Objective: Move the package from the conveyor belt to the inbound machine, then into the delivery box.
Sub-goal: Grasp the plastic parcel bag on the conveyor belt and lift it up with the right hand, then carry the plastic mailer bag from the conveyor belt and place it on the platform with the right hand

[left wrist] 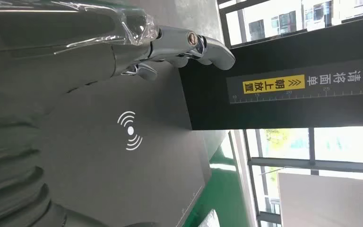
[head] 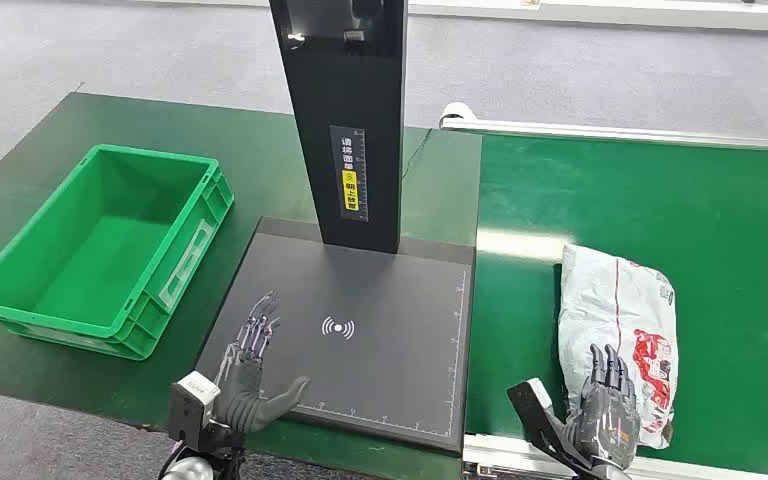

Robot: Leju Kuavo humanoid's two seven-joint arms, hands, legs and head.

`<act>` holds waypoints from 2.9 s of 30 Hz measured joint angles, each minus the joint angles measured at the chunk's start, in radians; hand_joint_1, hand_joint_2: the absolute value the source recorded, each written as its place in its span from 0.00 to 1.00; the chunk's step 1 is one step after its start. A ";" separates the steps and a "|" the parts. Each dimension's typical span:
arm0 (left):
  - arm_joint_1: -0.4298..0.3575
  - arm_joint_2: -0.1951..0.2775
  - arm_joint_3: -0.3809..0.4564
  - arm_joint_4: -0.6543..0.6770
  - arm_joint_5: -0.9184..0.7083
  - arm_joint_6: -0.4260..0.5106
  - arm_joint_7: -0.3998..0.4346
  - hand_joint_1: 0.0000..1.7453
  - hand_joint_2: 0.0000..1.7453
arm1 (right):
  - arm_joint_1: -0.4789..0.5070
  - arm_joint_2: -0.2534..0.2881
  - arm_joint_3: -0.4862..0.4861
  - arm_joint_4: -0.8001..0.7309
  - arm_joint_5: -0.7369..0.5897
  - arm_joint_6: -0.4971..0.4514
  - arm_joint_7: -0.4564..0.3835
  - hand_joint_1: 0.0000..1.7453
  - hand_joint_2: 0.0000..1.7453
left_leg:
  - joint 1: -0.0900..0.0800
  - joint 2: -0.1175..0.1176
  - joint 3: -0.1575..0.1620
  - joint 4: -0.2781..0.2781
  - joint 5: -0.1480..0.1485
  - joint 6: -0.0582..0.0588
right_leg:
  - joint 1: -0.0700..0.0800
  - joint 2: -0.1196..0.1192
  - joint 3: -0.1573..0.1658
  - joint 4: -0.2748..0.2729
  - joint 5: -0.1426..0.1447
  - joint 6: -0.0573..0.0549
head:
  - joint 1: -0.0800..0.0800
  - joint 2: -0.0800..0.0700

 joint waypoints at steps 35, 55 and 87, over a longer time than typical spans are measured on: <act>-0.002 -0.001 0.006 0.000 -0.003 -0.002 0.008 0.00 1.00 | -0.080 0.038 -0.154 0.156 -0.231 0.037 -0.151 1.00 1.00 | 0.000 0.000 0.000 0.000 0.000 0.000 | 0.000 0.000 0.000 0.000 0.000 0.000 | 0.000 0.000; 0.010 -0.001 0.021 0.000 -0.008 0.004 -0.001 0.00 1.00 | 0.086 0.051 0.033 -0.346 -0.282 0.026 -0.169 0.99 1.00 | 0.000 0.000 0.000 0.000 0.000 0.000 | 0.000 0.000 0.000 0.000 0.000 0.000 | 0.000 0.000; -0.023 0.008 -0.004 0.027 0.018 0.037 -0.025 0.00 1.00 | -0.020 0.004 0.518 -0.259 -0.661 0.202 -0.278 1.00 1.00 | 0.000 0.000 0.000 0.000 0.000 0.000 | 0.000 0.000 0.000 0.000 0.000 0.000 | 0.000 0.000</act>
